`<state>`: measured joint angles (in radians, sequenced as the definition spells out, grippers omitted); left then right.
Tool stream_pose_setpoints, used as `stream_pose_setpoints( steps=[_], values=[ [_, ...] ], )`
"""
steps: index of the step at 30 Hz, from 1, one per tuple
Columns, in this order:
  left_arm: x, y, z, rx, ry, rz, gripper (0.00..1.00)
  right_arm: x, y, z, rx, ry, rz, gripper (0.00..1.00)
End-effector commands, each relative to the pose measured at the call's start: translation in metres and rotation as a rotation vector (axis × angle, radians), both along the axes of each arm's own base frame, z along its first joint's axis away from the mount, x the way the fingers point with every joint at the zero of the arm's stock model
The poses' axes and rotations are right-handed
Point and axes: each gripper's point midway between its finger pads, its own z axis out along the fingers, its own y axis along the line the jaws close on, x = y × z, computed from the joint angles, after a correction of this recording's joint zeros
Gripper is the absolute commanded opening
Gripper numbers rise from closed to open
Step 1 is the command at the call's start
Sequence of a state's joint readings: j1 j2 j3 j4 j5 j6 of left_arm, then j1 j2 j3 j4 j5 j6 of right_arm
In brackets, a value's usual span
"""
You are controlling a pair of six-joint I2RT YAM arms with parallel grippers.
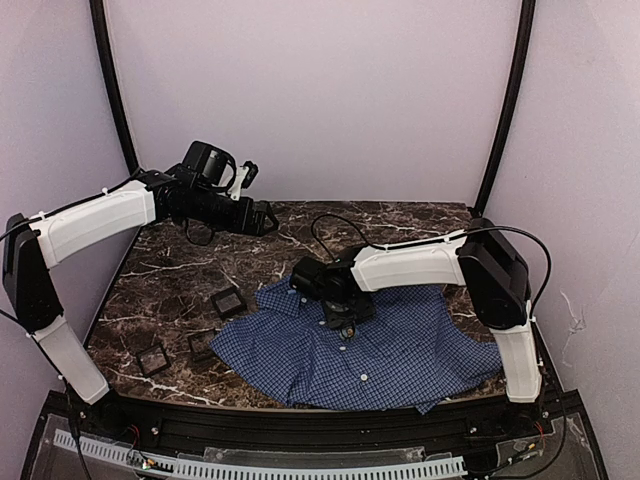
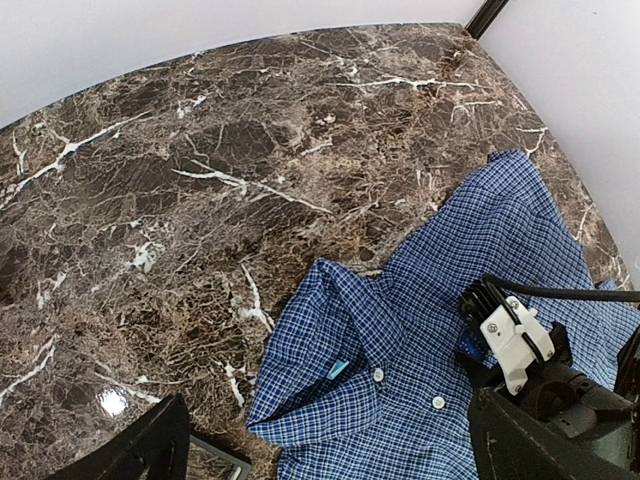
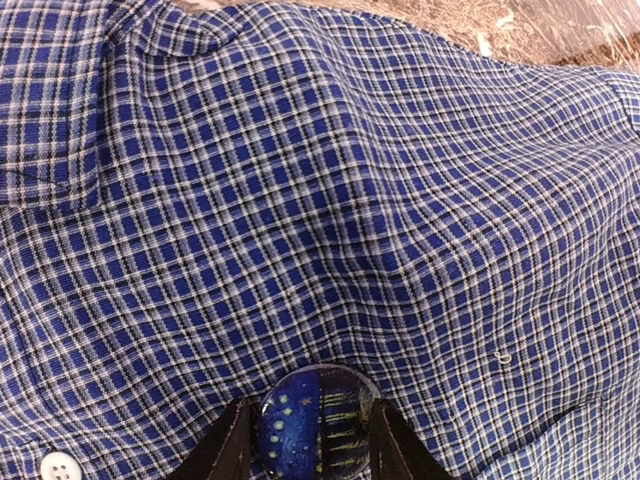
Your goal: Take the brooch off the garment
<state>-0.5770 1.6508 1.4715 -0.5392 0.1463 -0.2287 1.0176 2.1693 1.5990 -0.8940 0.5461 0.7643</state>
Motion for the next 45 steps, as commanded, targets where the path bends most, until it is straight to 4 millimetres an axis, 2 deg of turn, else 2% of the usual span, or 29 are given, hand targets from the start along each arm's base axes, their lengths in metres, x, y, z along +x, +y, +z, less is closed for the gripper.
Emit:
stream_pose_setpoints(
  steps=[1,2,8,15,18,22,27,30,40,45],
  values=[
    [-0.006,-0.001,0.009,-0.024,-0.011,-0.010,0.99,-0.003,0.000,-0.007,-0.034,0.002,0.001,0.35],
    [-0.006,-0.001,0.009,-0.024,-0.011,-0.010,0.99,-0.003,-0.002,-0.005,-0.044,-0.007,-0.004,0.32],
    [-0.006,-0.002,0.008,-0.026,-0.008,-0.011,0.99,0.002,-0.009,0.012,-0.085,-0.066,-0.016,0.26],
    [-0.006,-0.002,0.007,-0.025,-0.007,-0.010,0.99,0.004,-0.014,0.016,-0.140,-0.094,-0.022,0.07],
    [-0.006,-0.002,0.007,-0.024,-0.005,-0.012,0.99,0.002,-0.013,0.025,-0.146,-0.109,-0.022,0.00],
    [-0.006,-0.003,0.005,-0.026,-0.001,-0.018,0.99,0.003,-0.010,0.039,-0.100,-0.124,-0.018,0.00],
    [-0.008,-0.007,0.004,-0.037,0.004,-0.038,0.99,0.002,0.006,0.062,0.063,-0.136,0.043,0.00],
    [-0.012,-0.015,0.003,-0.066,0.020,-0.085,0.99,0.003,0.017,0.074,0.192,-0.136,0.102,0.00],
    [-0.034,-0.051,-0.010,-0.186,0.120,-0.290,0.96,0.003,0.033,0.085,0.579,-0.086,0.274,0.00],
    [-0.043,-0.064,-0.020,-0.230,0.175,-0.371,0.91,0.000,0.036,0.093,0.739,-0.063,0.378,0.00]
  ],
)
